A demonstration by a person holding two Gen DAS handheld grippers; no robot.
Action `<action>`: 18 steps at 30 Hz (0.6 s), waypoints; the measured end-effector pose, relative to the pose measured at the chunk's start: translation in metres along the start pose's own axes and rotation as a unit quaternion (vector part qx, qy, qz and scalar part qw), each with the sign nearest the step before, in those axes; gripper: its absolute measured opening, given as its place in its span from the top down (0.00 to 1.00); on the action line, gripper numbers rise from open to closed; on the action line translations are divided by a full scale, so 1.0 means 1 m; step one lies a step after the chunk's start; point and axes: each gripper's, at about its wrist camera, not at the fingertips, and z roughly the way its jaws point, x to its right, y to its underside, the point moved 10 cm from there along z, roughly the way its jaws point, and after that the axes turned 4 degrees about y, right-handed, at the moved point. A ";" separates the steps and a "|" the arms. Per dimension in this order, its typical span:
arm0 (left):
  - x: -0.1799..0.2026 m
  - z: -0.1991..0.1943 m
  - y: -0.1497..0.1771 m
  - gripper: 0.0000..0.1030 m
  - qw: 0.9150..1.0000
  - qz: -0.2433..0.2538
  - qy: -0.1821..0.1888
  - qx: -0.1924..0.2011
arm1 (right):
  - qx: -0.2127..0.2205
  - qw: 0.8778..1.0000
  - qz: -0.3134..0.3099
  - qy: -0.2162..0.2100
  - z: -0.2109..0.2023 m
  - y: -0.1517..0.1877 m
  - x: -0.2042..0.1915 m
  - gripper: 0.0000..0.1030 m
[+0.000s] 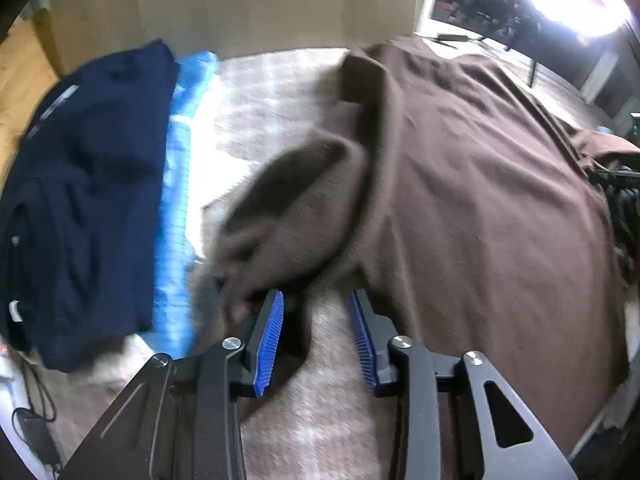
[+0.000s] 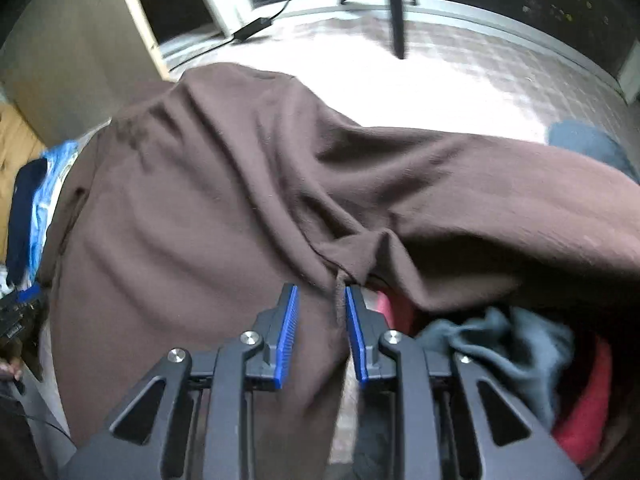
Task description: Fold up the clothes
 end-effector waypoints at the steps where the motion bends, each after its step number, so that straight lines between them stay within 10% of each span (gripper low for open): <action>1: -0.007 -0.001 -0.002 0.68 1.000 -0.019 -0.002 0.006 | -0.001 1.000 -0.012 0.029 0.004 -0.001 0.004 0.98; 8: 0.000 -0.009 0.001 0.69 1.000 -0.012 0.028 -0.001 | -0.026 0.996 0.012 0.079 -0.015 0.016 0.021 0.88; 14: 0.039 -0.009 -0.027 0.56 0.996 0.085 0.013 0.018 | 0.019 0.999 0.022 0.015 -0.076 0.036 -0.024 0.68; 18: 0.040 0.016 -0.041 0.69 0.991 0.131 0.000 -0.006 | 0.039 0.996 -0.040 -0.063 -0.059 0.000 -0.100 0.67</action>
